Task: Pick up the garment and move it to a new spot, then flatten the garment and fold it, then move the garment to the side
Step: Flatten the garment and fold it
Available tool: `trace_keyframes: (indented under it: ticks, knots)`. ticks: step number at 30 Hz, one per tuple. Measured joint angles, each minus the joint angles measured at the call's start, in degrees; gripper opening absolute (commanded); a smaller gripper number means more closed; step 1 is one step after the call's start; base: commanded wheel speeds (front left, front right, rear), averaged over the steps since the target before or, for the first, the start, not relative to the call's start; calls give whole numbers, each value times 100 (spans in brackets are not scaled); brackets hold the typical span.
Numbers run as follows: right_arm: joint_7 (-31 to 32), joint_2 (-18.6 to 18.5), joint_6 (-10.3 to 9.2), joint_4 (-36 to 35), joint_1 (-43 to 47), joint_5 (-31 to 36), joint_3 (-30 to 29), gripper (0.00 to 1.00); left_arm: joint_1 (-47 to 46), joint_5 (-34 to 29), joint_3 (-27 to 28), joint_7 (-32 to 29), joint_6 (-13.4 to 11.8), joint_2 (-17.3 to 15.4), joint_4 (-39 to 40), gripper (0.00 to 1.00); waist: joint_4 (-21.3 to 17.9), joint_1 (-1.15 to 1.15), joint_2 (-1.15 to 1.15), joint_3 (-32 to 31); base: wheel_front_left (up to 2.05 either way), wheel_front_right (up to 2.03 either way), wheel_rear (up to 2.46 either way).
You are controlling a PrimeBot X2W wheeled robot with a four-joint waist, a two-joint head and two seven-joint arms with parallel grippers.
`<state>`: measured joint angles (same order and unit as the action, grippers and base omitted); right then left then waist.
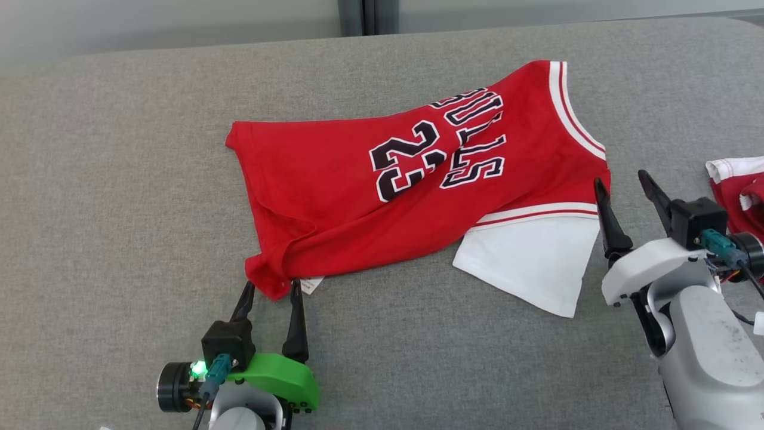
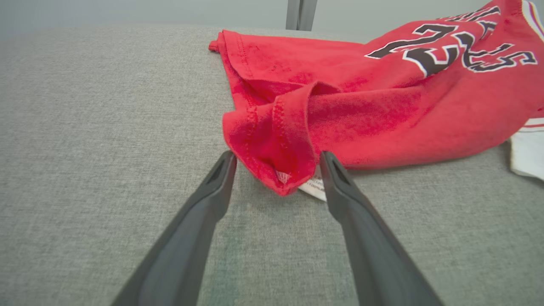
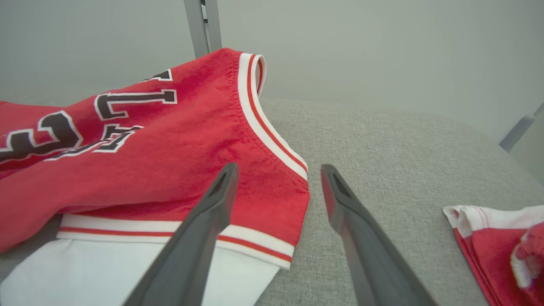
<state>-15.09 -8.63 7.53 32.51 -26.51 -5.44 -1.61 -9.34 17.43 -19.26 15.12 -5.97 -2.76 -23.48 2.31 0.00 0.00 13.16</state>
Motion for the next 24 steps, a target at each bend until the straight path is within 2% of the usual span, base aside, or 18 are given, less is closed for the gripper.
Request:
trace_keyframes:
  ticks: [8, 17, 24]
  knots:
    - [0, 222, 0, -269, 401, -56, -159, 100, 135, -109, 34, 0, -65, -1, 327, 100, -148, 0, 0, -201, 0, 0, 0]
    - [0, 470, 0, -887, 888, -29, -177, 100, 414, -570, 199, 0, -316, -2, 222, 100, -223, 0, 0, -542, 0, 0, 0]
    - [0, 561, 0, -1035, 1619, -7, -29, 100, 769, -888, 357, 0, -312, -2, 101, 100, -304, 0, 0, -892, 0, 0, 0]
